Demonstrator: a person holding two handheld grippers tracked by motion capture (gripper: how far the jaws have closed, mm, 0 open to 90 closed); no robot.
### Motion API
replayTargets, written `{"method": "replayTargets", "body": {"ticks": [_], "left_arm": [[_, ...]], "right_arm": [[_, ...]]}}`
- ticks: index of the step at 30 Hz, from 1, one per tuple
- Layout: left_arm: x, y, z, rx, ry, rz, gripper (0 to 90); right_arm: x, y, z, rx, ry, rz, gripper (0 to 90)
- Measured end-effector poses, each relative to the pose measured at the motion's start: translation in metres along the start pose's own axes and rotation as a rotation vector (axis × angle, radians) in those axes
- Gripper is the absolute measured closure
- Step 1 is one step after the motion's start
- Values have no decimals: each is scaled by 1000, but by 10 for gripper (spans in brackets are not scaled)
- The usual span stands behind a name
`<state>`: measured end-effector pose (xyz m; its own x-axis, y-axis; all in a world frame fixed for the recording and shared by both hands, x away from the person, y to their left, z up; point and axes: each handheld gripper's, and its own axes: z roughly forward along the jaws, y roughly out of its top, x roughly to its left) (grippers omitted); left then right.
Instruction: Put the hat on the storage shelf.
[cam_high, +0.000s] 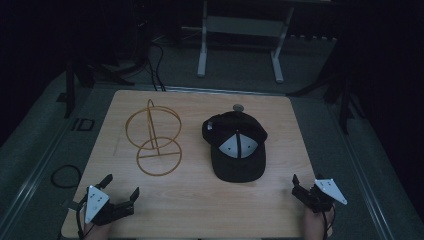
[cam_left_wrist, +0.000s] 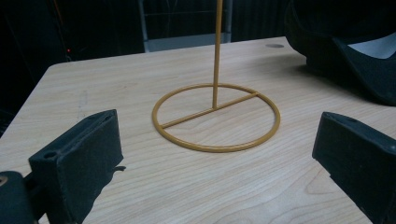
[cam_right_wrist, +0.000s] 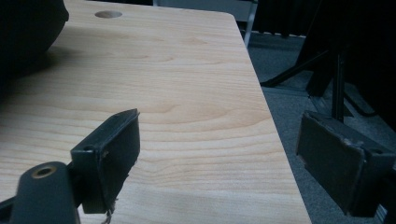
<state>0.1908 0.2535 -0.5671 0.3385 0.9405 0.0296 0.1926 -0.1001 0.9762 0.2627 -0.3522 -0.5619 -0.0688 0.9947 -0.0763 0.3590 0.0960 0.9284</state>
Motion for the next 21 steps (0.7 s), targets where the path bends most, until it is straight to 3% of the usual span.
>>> {"method": "replayTargets", "body": {"ticks": [3, 5, 7, 9, 14, 19, 21], "left_arm": [[0, 0, 0, 0, 3, 0, 18], [0, 0, 0, -2, 5, -5, 18], [0, 0, 0, -3, 8, -6, 18], [0, 1, 0, -3, 7, -7, 18], [1, 1, 0, -3, 4, -12, 18], [1, 1, 0, -1, 2, -13, 18], [1, 1, 0, -1, -4, -13, 18]], "right_arm": [[-1, 0, 0, 1, -3, 21, 142], [-5, 0, 0, 25, 25, 72, 143], [-5, -1, -1, 14, 9, 82, 143], [-5, -1, -2, 4, 3, 66, 142], [0, 6, 2, 15, 61, 8, 137], [1, 22, 1, -13, 69, -27, 138], [2, 36, 0, -24, 88, -45, 137]]}}
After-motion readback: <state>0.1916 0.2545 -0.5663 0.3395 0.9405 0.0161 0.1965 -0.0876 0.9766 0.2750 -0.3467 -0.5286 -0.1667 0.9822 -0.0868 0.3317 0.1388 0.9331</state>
